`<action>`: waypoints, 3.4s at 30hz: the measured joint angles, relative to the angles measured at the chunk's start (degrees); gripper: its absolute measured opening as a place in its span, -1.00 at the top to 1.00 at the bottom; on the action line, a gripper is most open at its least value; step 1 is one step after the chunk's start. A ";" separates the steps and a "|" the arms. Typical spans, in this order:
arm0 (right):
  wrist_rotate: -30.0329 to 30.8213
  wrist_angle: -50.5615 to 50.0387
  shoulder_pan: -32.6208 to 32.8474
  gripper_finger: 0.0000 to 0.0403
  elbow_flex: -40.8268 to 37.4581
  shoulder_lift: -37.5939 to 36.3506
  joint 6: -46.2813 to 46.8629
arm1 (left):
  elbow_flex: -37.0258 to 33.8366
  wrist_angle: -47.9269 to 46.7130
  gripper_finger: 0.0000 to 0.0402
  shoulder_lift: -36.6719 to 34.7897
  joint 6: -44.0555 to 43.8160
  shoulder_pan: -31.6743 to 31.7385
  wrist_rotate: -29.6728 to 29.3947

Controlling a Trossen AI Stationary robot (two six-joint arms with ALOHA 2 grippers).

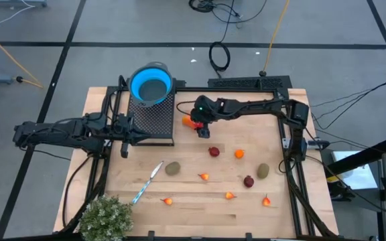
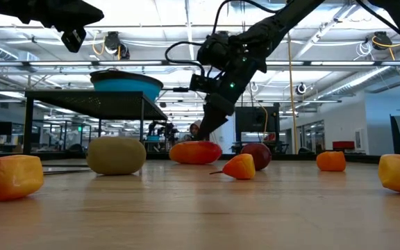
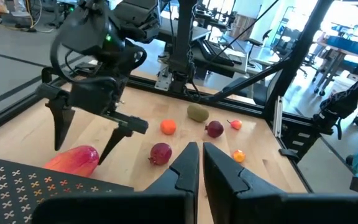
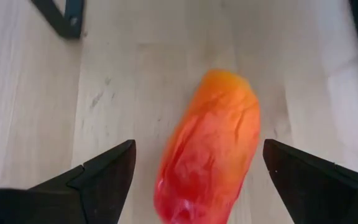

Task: Pick & Place Fruit
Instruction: Put the red mango into the blue strainer bowl on the shelf

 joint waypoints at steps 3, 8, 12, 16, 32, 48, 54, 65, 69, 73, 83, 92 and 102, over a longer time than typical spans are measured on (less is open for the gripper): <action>0.02 1.73 -0.15 -0.72 0.02 1.34 0.88 | 0.00 0.01 0.93 -0.01 0.00 0.00 0.00; -0.09 2.32 -0.23 -0.72 0.00 3.40 2.75 | 0.00 -0.01 0.98 0.01 0.02 0.00 0.09; 0.12 3.56 -0.07 -0.72 0.00 5.06 3.02 | 0.00 0.01 0.99 0.01 0.07 0.02 0.15; 0.09 3.49 -0.08 -0.72 0.00 5.06 3.18 | 0.00 0.04 0.96 0.01 0.02 0.01 0.20; 0.26 2.91 -0.07 -0.32 0.00 5.03 3.14 | 0.00 0.07 0.98 0.01 -0.64 0.00 0.22; 5.04 -9.17 2.66 -0.11 0.02 -4.64 2.99 | 0.01 6.81 0.90 0.34 -1.92 0.01 0.02; 9.59 -9.96 5.55 -0.11 -0.04 -13.88 2.82 | 0.04 13.95 0.89 2.77 -1.91 0.02 -0.02; 27.55 -8.87 11.49 -0.12 -0.01 -25.05 0.45 | 0.07 32.90 0.89 13.51 1.22 0.07 0.02; 32.64 -7.30 13.57 -0.11 0.00 -25.85 -2.37 | 0.07 38.15 0.86 16.83 1.12 0.07 0.03; 34.81 -5.32 15.47 -0.11 -0.02 -26.49 -5.85 | 0.07 42.02 0.72 19.13 -0.09 0.07 -0.01; 34.88 2.09 18.44 -0.12 0.00 -26.46 -15.22 | 6.82 39.92 0.23 25.90 0.65 0.07 0.07; 42.84 4.22 20.61 -0.12 0.00 -26.42 -20.92 | 19.19 21.09 0.01 32.90 5.80 1.71 -1.44; 45.09 4.35 21.83 -0.11 0.00 -26.42 -24.11 | 20.65 19.60 -0.01 33.59 6.45 5.13 -10.73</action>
